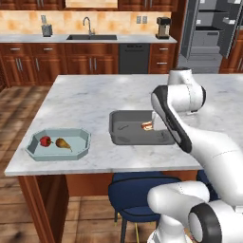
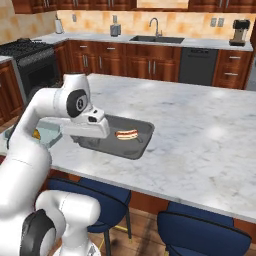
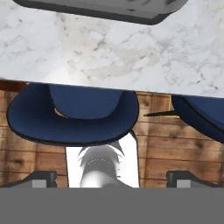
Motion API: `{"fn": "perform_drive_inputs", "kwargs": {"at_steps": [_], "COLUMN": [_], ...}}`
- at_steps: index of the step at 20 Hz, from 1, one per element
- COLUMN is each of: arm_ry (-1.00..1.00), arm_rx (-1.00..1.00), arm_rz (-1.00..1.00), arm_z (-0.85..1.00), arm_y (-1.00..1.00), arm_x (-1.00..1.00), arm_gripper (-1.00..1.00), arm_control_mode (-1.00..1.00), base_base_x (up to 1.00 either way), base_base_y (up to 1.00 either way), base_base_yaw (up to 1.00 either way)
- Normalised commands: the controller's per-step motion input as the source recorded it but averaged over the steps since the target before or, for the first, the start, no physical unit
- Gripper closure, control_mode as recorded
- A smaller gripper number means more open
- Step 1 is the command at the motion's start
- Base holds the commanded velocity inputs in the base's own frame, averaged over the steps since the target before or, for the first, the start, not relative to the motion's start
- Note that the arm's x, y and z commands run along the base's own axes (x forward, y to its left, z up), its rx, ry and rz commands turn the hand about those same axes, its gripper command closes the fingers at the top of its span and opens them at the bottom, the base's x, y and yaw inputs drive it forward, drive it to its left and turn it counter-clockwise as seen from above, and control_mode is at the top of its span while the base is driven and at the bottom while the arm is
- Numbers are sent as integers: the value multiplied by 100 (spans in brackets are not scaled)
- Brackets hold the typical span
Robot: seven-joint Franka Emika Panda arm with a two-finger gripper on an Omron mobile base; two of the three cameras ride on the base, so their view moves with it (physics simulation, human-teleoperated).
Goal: Place the cold items (bell pepper and pear) from the fridge in one tupperware on the dining counter. Place the warm items (kebab skewer and hot dog) in the stove area in another tupperware.
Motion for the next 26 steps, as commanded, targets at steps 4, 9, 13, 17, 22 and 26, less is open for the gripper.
{"fn": "perform_drive_inputs", "kwargs": {"at_steps": [4, 9, 13, 17, 22, 26], "arm_ry": [-4, 0, 0, 0, 0, 0], "arm_rx": [0, 0, 0, 0, 0, 0], "arm_rz": [2, 0, 0, 0, 0, 0], "arm_z": [-26, -6, -8, 0, 0, 0], "arm_y": [-4, 0, 7, 0, 0, 0], "arm_x": [-34, 0, 0, 0, 0, 0], "arm_gripper": [-100, -100, -100, -100, -100, -100], "arm_control_mode": [-100, -100, 100, 100, 100, 100], "base_base_x": [0, 0, 0, -17, 0, 0], "base_base_y": [0, 0, 2, 45, 53, 80], "base_base_yaw": [0, 0, 0, 9, 3, 3]}}
